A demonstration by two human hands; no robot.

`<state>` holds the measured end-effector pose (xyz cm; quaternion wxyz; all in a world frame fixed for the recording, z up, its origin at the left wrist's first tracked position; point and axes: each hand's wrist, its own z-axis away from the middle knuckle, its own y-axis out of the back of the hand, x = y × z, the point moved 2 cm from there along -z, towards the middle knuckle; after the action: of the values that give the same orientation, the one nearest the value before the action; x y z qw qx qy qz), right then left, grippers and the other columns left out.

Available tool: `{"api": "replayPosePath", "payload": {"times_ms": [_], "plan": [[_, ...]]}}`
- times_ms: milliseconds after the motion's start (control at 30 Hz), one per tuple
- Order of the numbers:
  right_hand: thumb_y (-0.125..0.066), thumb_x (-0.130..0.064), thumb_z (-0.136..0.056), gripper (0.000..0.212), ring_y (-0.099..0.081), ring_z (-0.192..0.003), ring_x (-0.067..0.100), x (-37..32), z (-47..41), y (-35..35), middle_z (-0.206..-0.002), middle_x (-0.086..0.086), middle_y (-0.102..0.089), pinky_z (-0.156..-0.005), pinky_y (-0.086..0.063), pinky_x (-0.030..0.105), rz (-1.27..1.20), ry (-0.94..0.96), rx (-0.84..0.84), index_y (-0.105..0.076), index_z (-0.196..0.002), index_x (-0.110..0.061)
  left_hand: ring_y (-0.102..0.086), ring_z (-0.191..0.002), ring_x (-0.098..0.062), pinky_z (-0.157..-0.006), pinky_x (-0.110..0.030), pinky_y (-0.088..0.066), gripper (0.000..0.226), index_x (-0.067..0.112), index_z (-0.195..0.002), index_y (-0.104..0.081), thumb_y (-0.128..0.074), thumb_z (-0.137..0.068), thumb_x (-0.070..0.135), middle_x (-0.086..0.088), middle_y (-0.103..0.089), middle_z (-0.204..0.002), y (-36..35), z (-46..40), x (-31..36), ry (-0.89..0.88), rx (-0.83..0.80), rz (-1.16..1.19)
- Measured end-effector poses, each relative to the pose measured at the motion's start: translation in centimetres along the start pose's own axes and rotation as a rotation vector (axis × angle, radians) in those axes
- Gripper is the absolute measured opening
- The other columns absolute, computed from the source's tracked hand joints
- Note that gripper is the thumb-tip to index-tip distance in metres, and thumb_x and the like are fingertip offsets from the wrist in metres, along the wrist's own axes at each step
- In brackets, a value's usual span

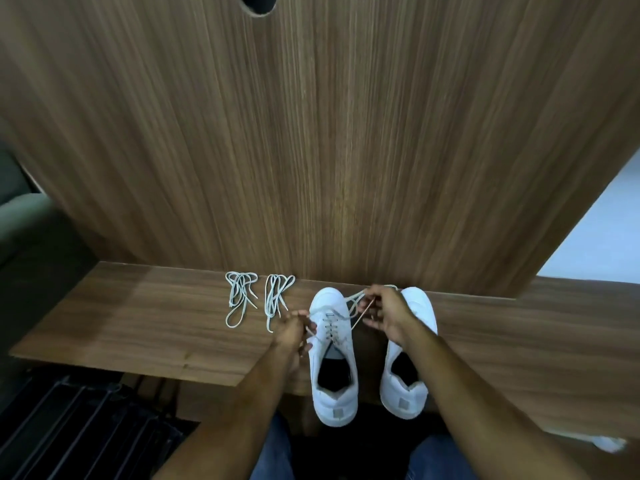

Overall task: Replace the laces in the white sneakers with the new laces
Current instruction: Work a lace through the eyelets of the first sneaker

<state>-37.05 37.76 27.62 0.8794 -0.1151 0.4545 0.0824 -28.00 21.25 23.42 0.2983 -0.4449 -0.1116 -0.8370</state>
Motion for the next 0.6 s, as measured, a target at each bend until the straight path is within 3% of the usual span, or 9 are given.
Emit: {"api": "replayPosePath", "payload": {"times_ms": [100, 233, 333, 467, 533, 600], "plan": [[-0.054, -0.011, -0.089, 0.005, -0.052, -0.056, 0.014, -3.5, 0.8, 0.4, -0.053, 0.000, -0.051, -0.071, -0.052, 0.036, -0.064, 0.095, -0.044, -0.056, -0.086, -0.014, -0.057, -0.055, -0.010, -0.049, -0.021, -0.036, 0.022, 0.018, -0.098, -0.060, -0.049, -0.083, 0.007, -0.001, -0.063, -0.067, -1.3, 0.4, 4.3, -0.077, -0.113, 0.009], [-0.055, 0.001, -0.089, 0.019, -0.052, -0.050, 0.010, -8.6, 2.1, -0.1, -0.056, 0.001, -0.051, -0.074, -0.055, 0.041, -0.010, 0.287, -0.118, -0.058, -0.099, -0.014, -0.061, -0.057, -0.013, -0.046, -0.020, -0.043, 0.022, 0.012, -0.103, -0.061, -0.052, -0.086, 0.000, -0.008, -0.065, -0.073, -3.5, 2.7, 11.4, -0.296, -0.188, -0.112], [-0.056, 0.002, -0.088, 0.023, -0.052, -0.048, 0.007, -10.9, 2.6, -0.5, -0.057, 0.000, -0.053, -0.064, -0.056, 0.034, -0.056, 0.382, -0.112, -0.062, -0.100, -0.017, -0.055, -0.048, -0.012, -0.047, -0.020, -0.044, 0.033, 0.012, -0.112, -0.061, -0.058, -0.083, -0.004, -0.011, -0.064, -0.075, -4.9, 3.0, 13.5, -0.364, -0.244, -0.241], [-0.060, 0.000, -0.087, 0.025, -0.047, -0.044, 0.006, -10.8, 2.3, 0.2, -0.058, -0.001, -0.055, -0.047, -0.044, 0.023, -0.060, 0.466, -0.020, -0.065, -0.101, -0.020, -0.052, -0.044, 0.001, -0.046, -0.014, -0.043, 0.054, 0.016, -0.124, -0.055, -0.063, -0.079, -0.013, -0.004, -0.059, -0.073, -4.8, 2.6, 12.9, -0.569, -0.289, -0.436], [-0.060, 0.001, -0.087, 0.022, -0.040, -0.040, 0.006, -9.4, 1.9, 0.9, -0.057, -0.001, -0.053, -0.043, -0.037, 0.022, -0.015, 0.473, 0.042, -0.066, -0.098, -0.017, -0.051, -0.046, 0.006, -0.052, -0.010, -0.042, 0.055, 0.010, -0.126, -0.054, -0.069, -0.077, -0.010, 0.002, -0.057, -0.068, -3.9, 1.9, 11.7, -0.664, -0.287, -0.578], [-0.059, 0.001, -0.086, 0.017, -0.036, -0.036, 0.005, -7.8, 1.9, 1.5, -0.056, 0.000, -0.050, -0.039, -0.034, 0.020, 0.007, 0.454, 0.078, -0.068, -0.092, -0.013, -0.048, -0.046, 0.004, -0.054, -0.014, -0.042, 0.053, 0.010, -0.126, -0.059, -0.073, -0.077, -0.003, 0.002, -0.055, -0.062, -2.8, 1.1, 10.5, -0.664, -0.232, -0.654]]}}
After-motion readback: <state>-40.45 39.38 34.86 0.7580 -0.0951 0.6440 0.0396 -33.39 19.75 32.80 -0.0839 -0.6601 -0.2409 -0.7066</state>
